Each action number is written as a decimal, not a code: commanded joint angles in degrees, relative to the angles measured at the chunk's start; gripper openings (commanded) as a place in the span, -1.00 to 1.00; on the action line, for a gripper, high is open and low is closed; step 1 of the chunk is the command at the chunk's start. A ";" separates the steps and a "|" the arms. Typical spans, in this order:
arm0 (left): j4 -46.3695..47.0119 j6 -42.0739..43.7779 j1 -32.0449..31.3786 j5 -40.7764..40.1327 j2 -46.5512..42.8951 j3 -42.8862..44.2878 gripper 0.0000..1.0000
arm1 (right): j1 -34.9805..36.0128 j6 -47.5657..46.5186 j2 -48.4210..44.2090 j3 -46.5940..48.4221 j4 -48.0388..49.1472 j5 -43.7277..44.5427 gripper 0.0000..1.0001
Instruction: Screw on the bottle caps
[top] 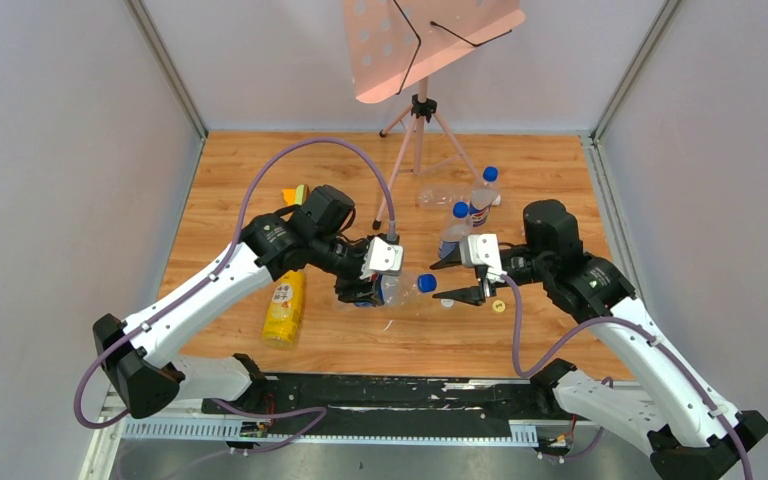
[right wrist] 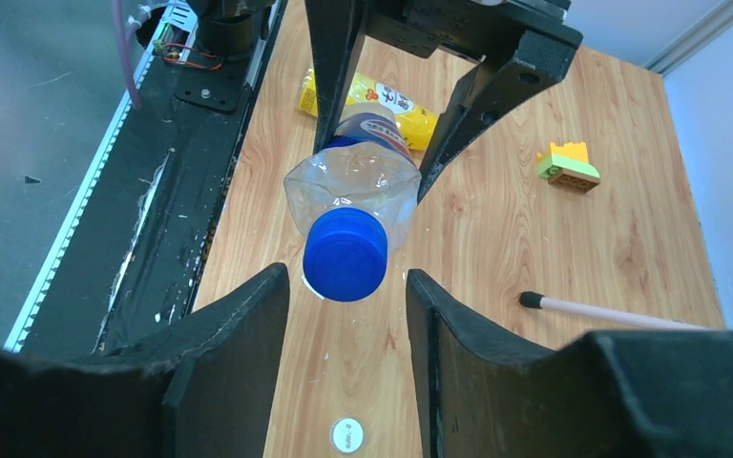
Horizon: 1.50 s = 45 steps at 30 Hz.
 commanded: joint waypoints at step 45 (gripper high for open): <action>40.78 9.01 -24.37 -65.75 -12.18 -21.85 -1.00 | 2.69 87.38 18.67 11.87 5.38 36.61 -0.72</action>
